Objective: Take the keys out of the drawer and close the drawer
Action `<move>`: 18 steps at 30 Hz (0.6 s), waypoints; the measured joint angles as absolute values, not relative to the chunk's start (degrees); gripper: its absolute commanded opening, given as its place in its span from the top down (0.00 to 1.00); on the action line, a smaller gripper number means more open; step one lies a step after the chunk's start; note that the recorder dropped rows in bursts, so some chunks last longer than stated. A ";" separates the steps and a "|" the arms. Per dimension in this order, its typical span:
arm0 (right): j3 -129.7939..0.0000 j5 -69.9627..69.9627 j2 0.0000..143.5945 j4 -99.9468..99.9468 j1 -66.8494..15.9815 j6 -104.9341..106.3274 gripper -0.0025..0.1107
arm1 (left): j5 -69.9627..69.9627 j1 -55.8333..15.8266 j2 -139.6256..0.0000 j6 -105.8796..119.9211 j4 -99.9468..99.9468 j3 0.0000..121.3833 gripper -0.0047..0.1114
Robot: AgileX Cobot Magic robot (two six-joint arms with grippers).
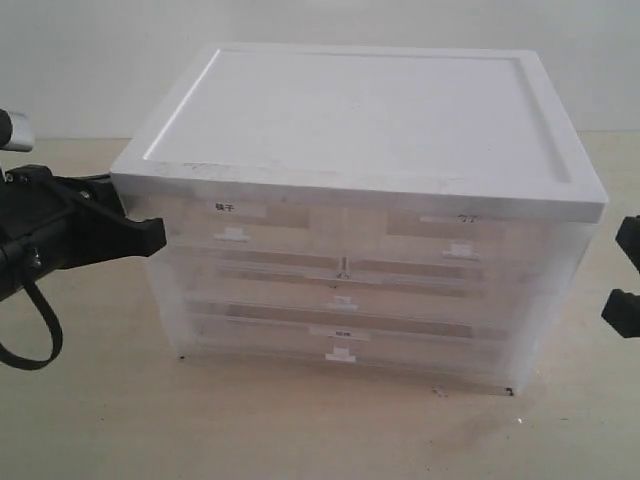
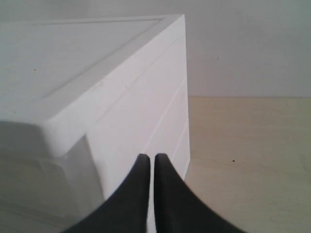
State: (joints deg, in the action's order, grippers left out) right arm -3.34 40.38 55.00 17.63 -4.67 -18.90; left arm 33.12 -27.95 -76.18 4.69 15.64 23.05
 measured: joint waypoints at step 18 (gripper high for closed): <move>-10.23 49.45 72.21 21.56 -4.05 -16.80 0.98 | 32.94 -27.41 -77.46 -8.75 2.34 19.93 0.92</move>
State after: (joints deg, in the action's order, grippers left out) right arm -10.23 49.45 72.21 21.56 -4.05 -16.80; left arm 32.94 -27.41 -77.46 -8.75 2.34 19.93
